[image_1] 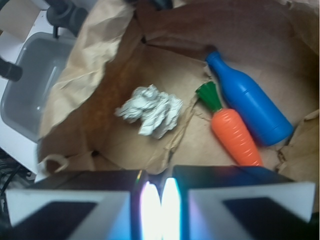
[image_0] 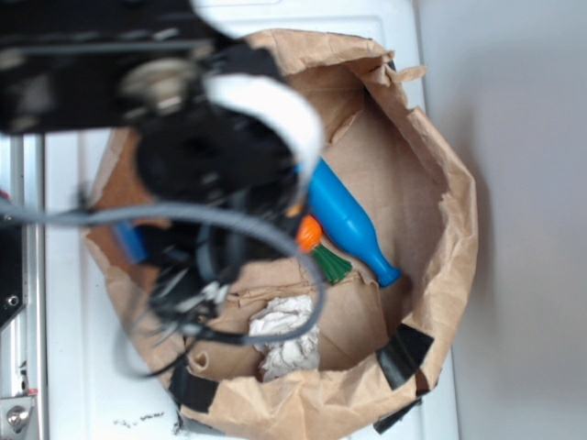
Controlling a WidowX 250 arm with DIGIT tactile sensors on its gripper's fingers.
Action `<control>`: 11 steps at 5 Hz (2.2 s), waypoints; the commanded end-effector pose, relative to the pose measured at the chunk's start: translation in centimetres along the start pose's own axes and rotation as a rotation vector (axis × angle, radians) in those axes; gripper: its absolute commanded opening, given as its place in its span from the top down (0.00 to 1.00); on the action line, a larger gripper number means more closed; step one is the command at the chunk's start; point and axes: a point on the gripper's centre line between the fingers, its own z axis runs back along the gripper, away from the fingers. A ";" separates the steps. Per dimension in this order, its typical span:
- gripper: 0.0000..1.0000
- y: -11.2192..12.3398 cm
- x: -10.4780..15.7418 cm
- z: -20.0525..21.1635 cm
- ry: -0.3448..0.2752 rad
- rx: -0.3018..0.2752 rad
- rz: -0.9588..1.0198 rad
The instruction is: Grab the carrot.
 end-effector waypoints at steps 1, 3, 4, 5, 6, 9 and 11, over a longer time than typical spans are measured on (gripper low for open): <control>0.00 3.5 1.8 -0.8 -0.055 0.105 0.025; 0.00 5.3 1.2 -3.7 -0.051 0.143 -0.055; 0.00 4.3 -0.1 -4.9 -0.022 0.105 -0.103; 0.00 2.6 -1.7 -6.3 -0.011 0.134 -0.146; 0.00 2.6 -1.9 -7.0 -0.006 0.150 -0.132; 0.00 3.6 -0.6 -7.9 -0.020 0.191 -0.097; 0.00 4.7 -0.2 -7.8 -0.019 0.179 -0.093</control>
